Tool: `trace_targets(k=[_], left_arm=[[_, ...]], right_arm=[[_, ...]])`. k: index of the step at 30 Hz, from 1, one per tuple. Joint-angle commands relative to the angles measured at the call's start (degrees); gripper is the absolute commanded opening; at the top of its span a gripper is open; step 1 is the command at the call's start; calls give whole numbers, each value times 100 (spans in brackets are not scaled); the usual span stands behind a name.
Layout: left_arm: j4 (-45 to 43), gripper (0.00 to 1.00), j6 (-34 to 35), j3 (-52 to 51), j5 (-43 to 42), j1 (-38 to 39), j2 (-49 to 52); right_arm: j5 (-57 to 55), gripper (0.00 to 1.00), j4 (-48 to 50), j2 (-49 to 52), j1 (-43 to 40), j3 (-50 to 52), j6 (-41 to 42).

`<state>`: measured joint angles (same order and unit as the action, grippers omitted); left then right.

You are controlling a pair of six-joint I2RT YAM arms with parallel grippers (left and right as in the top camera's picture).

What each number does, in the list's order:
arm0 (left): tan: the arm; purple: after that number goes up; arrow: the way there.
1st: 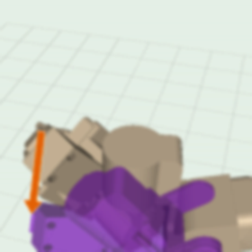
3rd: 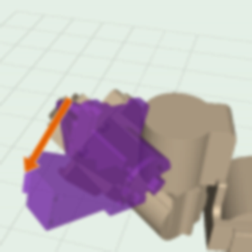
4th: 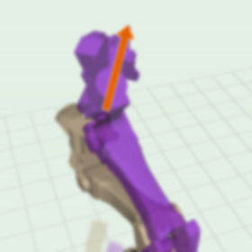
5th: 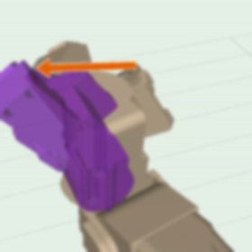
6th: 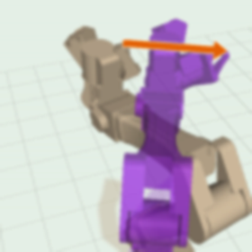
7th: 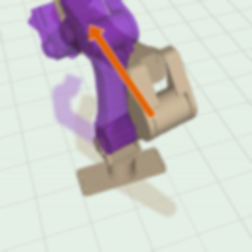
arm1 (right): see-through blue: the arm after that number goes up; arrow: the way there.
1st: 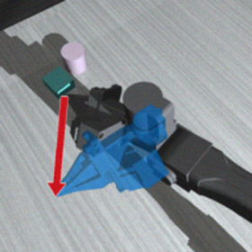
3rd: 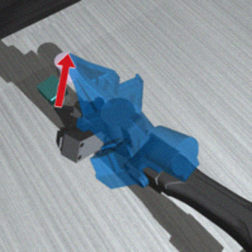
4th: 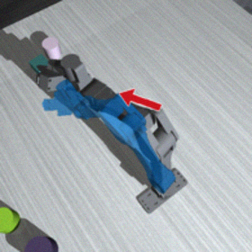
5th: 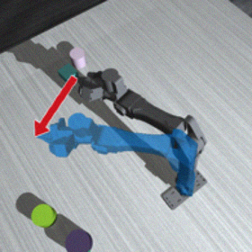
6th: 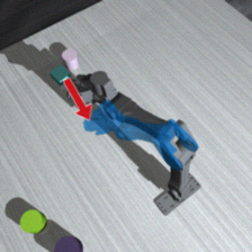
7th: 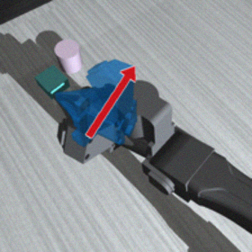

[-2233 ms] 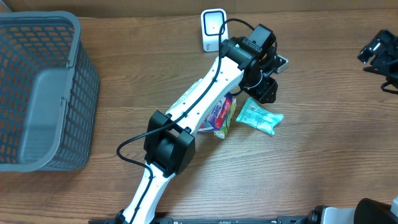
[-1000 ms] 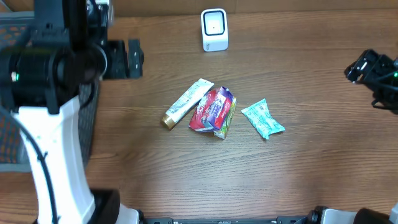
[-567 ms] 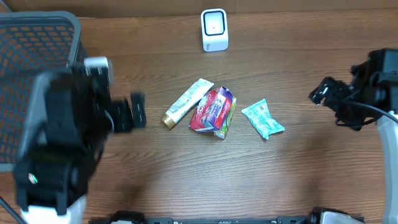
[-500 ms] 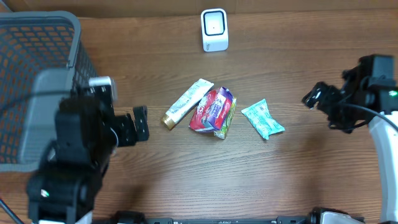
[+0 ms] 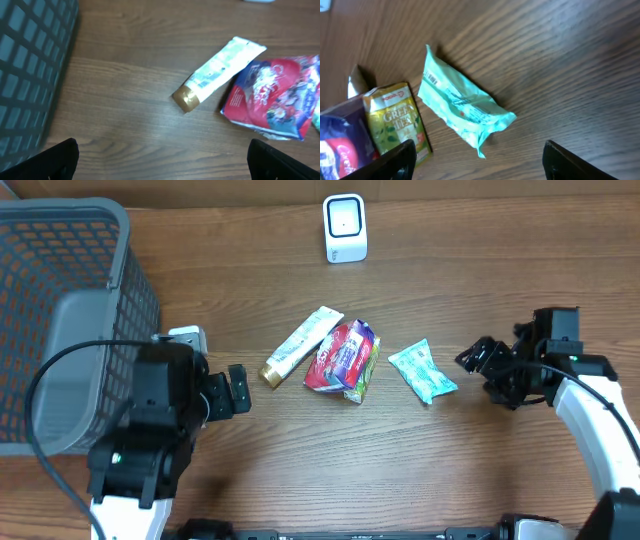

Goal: Scan the item barcode

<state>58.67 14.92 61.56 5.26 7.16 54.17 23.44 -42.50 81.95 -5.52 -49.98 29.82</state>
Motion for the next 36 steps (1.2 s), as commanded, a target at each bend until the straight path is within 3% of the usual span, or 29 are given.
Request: trace_targets(k=[1, 9, 23, 24, 26, 27, 29, 36], left_arm=[[-15, 99, 96, -37, 92, 37, 317], [-20, 100, 98, -37, 92, 37, 1156], [-234, 100, 98, -35, 63, 39, 2332], [-238, 100, 96, -35, 63, 39, 2374], [-247, 100, 96, -35, 63, 39, 2382], [-245, 100, 96, -35, 68, 39, 2382], [-205, 99, 96, -35, 68, 37, 2382], [-190, 100, 96, -35, 70, 37, 2382]], right_arm=[[243, 81, 227, 227, 138, 186, 308], [210, 81, 802, 798, 837, 243, 369], [-258, 80, 796, 809, 883, 269, 479], [-446, 77, 785, 809, 883, 273, 494], [-682, 49, 780, 809, 883, 273, 492], [-822, 22, 798, 809, 883, 273, 472], [-1088, 7, 807, 807, 883, 256, 422], [-883, 4, 415, 807, 935, -442, -251]])
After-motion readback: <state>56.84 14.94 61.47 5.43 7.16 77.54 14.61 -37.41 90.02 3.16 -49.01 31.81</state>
